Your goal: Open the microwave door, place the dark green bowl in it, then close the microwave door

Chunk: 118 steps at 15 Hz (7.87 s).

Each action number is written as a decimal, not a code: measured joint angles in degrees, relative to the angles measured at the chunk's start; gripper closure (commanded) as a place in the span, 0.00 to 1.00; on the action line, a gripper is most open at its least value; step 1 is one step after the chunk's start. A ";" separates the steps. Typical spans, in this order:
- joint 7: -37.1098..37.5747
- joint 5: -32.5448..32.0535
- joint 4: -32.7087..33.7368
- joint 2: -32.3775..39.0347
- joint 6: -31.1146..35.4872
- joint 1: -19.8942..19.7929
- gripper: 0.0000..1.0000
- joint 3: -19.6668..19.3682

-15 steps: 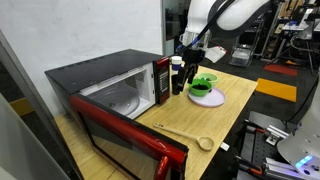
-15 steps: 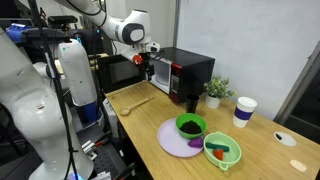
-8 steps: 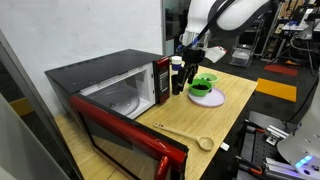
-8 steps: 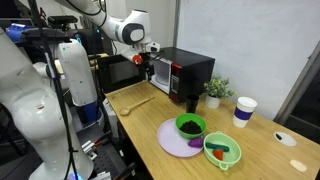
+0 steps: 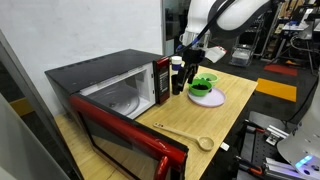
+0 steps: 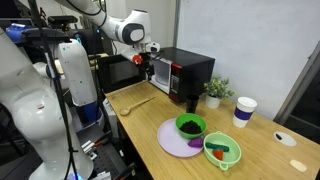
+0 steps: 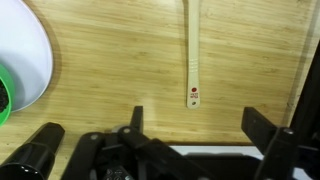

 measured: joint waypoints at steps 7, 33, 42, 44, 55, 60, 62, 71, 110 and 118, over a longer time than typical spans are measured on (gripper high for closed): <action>0.00 0.00 0.00 0.00 0.00 0.00 0.00 0.00; -40.24 4.00 1.52 9.96 4.73 -9.84 0.00 -16.64; -57.48 3.64 3.92 15.88 5.23 -14.39 0.00 -17.79; -57.55 3.61 3.92 15.88 5.23 -14.39 0.00 -17.67; -57.67 3.60 3.97 15.89 5.21 -14.39 0.00 -17.41; -62.57 3.46 6.05 17.80 5.22 -14.39 0.00 -16.88; -64.38 2.83 6.80 18.77 5.22 -14.40 0.00 -16.69; -64.67 -4.65 5.13 17.26 5.37 -14.40 0.00 -15.74; -67.97 -5.84 -9.23 23.59 39.72 -13.45 0.34 -15.03; -66.39 -9.54 -8.59 24.52 39.90 -14.15 0.90 -15.74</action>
